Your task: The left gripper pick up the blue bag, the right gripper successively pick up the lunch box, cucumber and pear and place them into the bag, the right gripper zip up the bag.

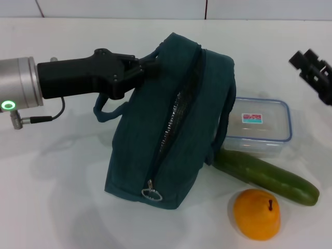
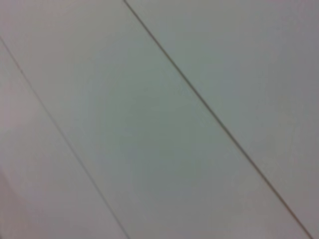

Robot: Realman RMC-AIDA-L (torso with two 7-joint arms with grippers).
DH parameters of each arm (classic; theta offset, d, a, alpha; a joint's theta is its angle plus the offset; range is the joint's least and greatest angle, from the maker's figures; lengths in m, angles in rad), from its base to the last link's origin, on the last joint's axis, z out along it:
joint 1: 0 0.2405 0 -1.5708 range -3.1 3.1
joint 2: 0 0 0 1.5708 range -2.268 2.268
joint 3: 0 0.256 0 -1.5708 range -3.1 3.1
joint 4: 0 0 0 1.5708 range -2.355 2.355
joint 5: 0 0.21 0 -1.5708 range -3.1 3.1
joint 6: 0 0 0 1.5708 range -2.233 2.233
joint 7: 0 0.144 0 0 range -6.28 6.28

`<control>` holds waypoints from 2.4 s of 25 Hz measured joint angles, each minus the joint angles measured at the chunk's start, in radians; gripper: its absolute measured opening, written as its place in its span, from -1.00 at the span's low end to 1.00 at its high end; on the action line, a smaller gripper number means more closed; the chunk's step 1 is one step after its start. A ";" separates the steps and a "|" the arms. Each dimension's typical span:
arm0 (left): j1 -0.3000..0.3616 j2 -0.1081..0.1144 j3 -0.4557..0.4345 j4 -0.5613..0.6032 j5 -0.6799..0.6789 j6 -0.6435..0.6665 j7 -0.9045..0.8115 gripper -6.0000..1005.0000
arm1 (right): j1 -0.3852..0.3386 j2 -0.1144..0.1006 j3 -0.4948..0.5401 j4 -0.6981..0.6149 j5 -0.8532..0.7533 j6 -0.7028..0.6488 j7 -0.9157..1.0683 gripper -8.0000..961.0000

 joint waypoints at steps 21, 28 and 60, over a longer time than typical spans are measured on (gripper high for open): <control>-0.060 0.000 0.006 -0.112 -0.001 -0.030 0.029 -0.90 | -0.151 -0.134 -0.165 -0.279 -0.444 -0.066 -0.104 0.51; -0.078 -0.001 0.006 -0.121 -0.005 -0.030 0.030 -0.90 | -0.135 -0.119 -0.166 -0.283 -0.479 0.049 -0.037 0.51; -0.101 -0.001 0.006 -0.127 -0.016 -0.040 0.058 -0.90 | -0.154 -0.021 0.287 -0.140 -0.451 0.052 0.000 0.51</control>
